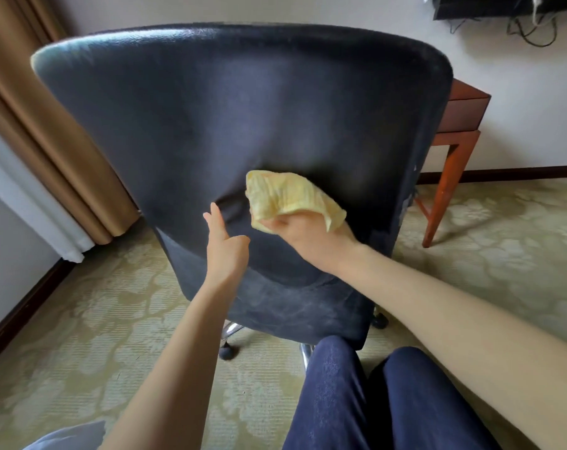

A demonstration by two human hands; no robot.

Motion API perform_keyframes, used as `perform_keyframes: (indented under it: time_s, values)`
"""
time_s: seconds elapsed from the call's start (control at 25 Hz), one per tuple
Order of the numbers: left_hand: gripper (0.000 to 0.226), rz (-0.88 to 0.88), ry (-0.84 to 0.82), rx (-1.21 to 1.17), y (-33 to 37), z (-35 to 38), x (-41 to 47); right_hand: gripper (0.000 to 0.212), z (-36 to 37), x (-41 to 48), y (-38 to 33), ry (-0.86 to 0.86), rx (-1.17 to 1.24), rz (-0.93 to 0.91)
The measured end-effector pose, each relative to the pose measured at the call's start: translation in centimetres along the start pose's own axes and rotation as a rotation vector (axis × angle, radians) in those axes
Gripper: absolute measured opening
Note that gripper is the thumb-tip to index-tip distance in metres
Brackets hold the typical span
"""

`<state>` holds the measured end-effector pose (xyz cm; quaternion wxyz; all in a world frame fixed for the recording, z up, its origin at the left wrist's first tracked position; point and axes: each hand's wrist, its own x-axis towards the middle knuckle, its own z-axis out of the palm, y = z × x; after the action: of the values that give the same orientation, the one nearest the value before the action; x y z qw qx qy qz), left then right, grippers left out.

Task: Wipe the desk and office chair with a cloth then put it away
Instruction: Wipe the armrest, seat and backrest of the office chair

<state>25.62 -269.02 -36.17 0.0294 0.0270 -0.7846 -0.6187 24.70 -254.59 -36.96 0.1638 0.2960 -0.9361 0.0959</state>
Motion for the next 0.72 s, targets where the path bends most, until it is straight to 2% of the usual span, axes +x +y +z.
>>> perform_keyframes:
  time_s: [0.04, 0.08, 0.12, 0.16, 0.2, 0.24, 0.28, 0.32, 0.4, 0.44, 0.48, 0.52, 0.56, 0.72]
  values:
    - [0.083, 0.020, -0.002, -0.017, 0.1, -0.2, -0.3, 0.044, -0.4, -0.9, -0.1, -0.237, 0.180, 0.119]
    - [0.086, 0.053, -0.020, -0.031, 0.2, -0.1, -0.6, 0.048, 0.2, -2.7, -0.2, -0.226, 0.019, 0.196]
    - [0.089, 0.093, -0.047, -0.037, 0.3, 0.1, -0.9, 0.046, 2.6, -4.2, 0.5, -0.275, -0.306, 0.131]
    - [0.091, 0.129, -0.081, -0.036, 0.5, 0.3, -1.3, 0.042, 3.9, -5.8, 1.6, -0.311, -0.425, 0.079]
    - [0.093, 0.154, -0.118, -0.034, 0.9, 0.7, -1.5, 0.035, 4.9, -7.7, 2.5, -0.320, -0.438, 0.021]
    - [0.096, 0.161, -0.151, -0.033, 1.3, 1.1, -1.7, 0.025, 4.4, -9.3, 3.2, -0.382, -0.351, 0.021]
    - [0.097, 0.154, -0.174, -0.036, 1.7, 1.5, -1.8, 0.022, 3.9, -10.9, 3.8, -0.351, -0.217, -0.019]
    - [0.098, 0.141, -0.184, -0.039, 2.0, 1.9, -1.8, 0.030, 2.6, -11.7, 3.8, -0.437, -0.040, 0.118]
    - [0.100, 0.125, -0.177, -0.025, 2.4, 2.6, -2.0, 0.038, 0.5, -13.3, 3.6, -0.458, 0.158, 0.253]
    - [0.101, 0.124, -0.167, -0.014, 2.3, 2.8, -2.0, 0.034, -0.3, -13.7, 4.5, -0.393, 0.109, 0.205]
    - [0.101, 0.125, -0.160, -0.005, 2.3, 2.9, -2.1, 0.026, -1.3, -14.3, 5.8, -0.255, 0.002, 0.128]
    - [0.102, 0.127, -0.157, 0.008, 2.2, 3.2, -2.1, 0.022, -2.4, -14.8, 6.6, -0.198, -0.020, 0.122]
    - [0.102, 0.127, -0.153, 0.024, 2.1, 3.2, -2.1, 0.023, -3.6, -14.7, 7.2, -0.210, 0.029, 0.142]
    - [0.102, 0.127, -0.170, 0.050, 2.1, 3.6, -2.2, 0.029, -10.1, -12.7, 7.5, 0.035, -0.141, -0.027]
